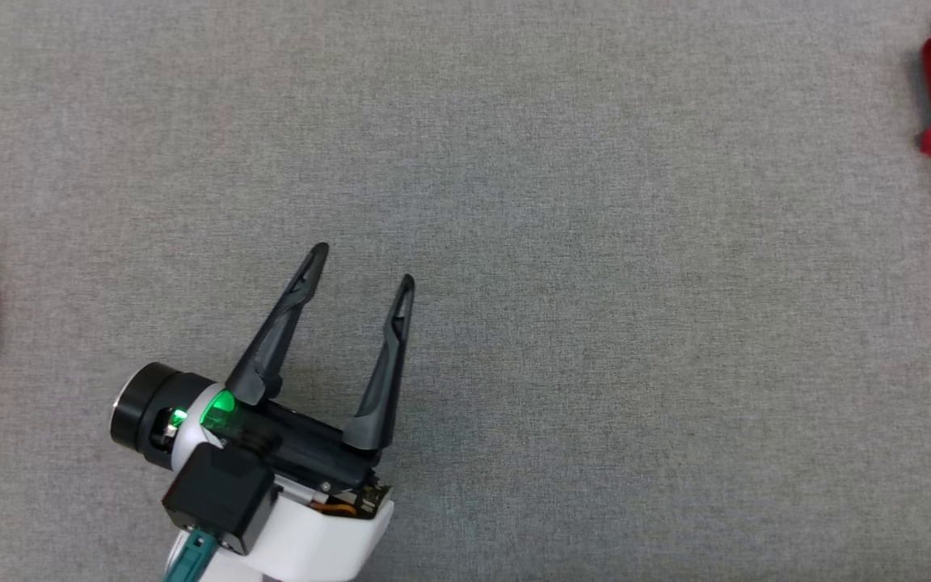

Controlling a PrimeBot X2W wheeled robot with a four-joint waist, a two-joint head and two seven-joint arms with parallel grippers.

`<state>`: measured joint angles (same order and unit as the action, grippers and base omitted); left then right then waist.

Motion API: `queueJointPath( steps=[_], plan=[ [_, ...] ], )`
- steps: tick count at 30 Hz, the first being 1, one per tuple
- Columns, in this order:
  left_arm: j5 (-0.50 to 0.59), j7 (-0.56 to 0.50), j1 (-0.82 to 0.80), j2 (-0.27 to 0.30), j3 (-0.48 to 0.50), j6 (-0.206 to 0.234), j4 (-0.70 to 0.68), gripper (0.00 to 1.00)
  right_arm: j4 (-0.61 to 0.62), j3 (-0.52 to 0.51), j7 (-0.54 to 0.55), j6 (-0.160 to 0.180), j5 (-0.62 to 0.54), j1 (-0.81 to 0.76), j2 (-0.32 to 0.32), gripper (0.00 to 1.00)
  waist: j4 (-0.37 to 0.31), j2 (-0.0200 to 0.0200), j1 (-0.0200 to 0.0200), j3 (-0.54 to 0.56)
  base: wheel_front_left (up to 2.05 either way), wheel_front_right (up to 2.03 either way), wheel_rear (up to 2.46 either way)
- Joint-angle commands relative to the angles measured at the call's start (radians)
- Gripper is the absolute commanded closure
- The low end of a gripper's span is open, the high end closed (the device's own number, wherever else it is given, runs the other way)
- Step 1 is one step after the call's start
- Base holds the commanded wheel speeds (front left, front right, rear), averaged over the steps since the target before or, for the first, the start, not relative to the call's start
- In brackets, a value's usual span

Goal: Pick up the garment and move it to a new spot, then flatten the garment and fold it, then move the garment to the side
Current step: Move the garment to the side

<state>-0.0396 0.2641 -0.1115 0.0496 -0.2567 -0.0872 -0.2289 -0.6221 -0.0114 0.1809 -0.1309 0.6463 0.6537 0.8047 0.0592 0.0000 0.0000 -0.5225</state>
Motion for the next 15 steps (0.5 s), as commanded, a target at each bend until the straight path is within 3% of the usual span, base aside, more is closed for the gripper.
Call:
queueJointPath(
  steps=[1, 7, 8, 9, 15],
  plan=[
    [0.013, 0.000, -0.016, 0.003, -0.007, -0.005, -0.011, 0.00, 0.005, -0.023, -0.001, 0.001, -0.016, -0.014, 0.007, 1.00, -0.007, 0.0000, 0.0000, -0.009, 0.00, 0.00, 0.00],
    [0.017, 0.000, -0.026, 0.003, -0.014, -0.007, -0.021, 0.00, -0.001, -0.114, -0.002, 0.001, -0.118, -0.028, 0.018, 1.00, -0.004, 0.0000, 0.0000, -0.025, 0.00, 0.00, 0.00],
    [0.017, 0.000, -0.027, 0.003, -0.015, -0.007, -0.019, 0.00, -0.006, -0.128, -0.001, 0.001, -0.149, -0.024, 0.013, 0.54, -0.003, 0.0000, 0.0000, -0.026, 0.00, 0.00, 0.00],
    [0.018, 0.000, -0.028, 0.003, -0.017, -0.007, -0.017, 0.00, -0.010, -0.145, -0.011, 0.001, -0.185, -0.020, 0.012, 0.00, -0.001, 0.0000, 0.0000, -0.026, 0.00, 0.00, 0.00],
    [0.000, 0.000, -0.011, 0.003, -0.023, 0.008, 0.010, 0.00, 0.021, -0.195, -0.110, 0.001, -0.478, -0.041, -0.047, 0.00, 0.016, 0.0000, 0.0000, 0.032, 0.00, 0.00, 0.00]
  ],
)
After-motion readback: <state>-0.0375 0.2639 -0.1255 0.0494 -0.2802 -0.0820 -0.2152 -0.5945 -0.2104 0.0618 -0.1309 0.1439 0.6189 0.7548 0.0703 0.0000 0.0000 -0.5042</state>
